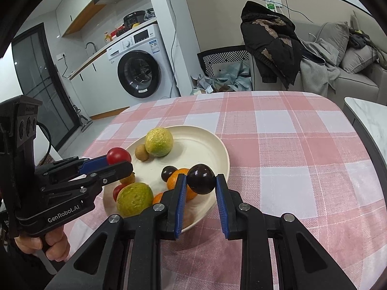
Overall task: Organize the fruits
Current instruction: 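Carry the plum and tomato onto the cream plate and open both tools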
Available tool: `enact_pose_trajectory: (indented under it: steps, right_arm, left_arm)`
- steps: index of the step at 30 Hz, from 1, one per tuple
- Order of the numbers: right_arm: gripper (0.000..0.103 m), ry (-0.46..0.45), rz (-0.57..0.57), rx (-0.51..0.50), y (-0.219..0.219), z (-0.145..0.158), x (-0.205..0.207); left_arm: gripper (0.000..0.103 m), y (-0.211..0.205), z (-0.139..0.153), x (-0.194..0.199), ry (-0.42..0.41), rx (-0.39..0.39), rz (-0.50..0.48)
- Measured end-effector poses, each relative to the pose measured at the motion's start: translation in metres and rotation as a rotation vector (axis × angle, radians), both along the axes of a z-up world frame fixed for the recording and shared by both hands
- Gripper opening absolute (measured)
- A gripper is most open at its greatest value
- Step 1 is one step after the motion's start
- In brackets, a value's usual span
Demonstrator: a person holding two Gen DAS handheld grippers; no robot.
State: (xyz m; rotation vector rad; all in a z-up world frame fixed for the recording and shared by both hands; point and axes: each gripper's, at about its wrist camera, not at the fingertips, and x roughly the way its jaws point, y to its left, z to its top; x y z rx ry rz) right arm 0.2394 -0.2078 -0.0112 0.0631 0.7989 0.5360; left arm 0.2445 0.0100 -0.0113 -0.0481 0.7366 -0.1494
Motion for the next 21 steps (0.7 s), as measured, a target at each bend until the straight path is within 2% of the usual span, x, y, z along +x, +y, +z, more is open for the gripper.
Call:
enact_pose_trajectory:
  steps: [14,16,18,21]
  right_arm:
    - [0.025,0.024,-0.001,-0.01,-0.001,-0.01,0.007]
    - [0.028,0.011,0.002,-0.001,-0.002,-0.008,0.004]
    - [0.039,-0.004,-0.002,0.003,-0.003,-0.005,0.001]
    - [0.046,-0.028,-0.011,0.007,-0.008,0.003,-0.006]
  left_arm:
    - [0.024,0.001,-0.013,0.015,0.039,0.019,0.029]
    - [0.025,0.003,-0.01,0.012,0.028,0.017,0.037]
    - [0.031,0.005,-0.006,0.008,0.019,0.012,0.038]
    - [0.044,0.007,0.004,-0.003,-0.011,0.004,0.047]
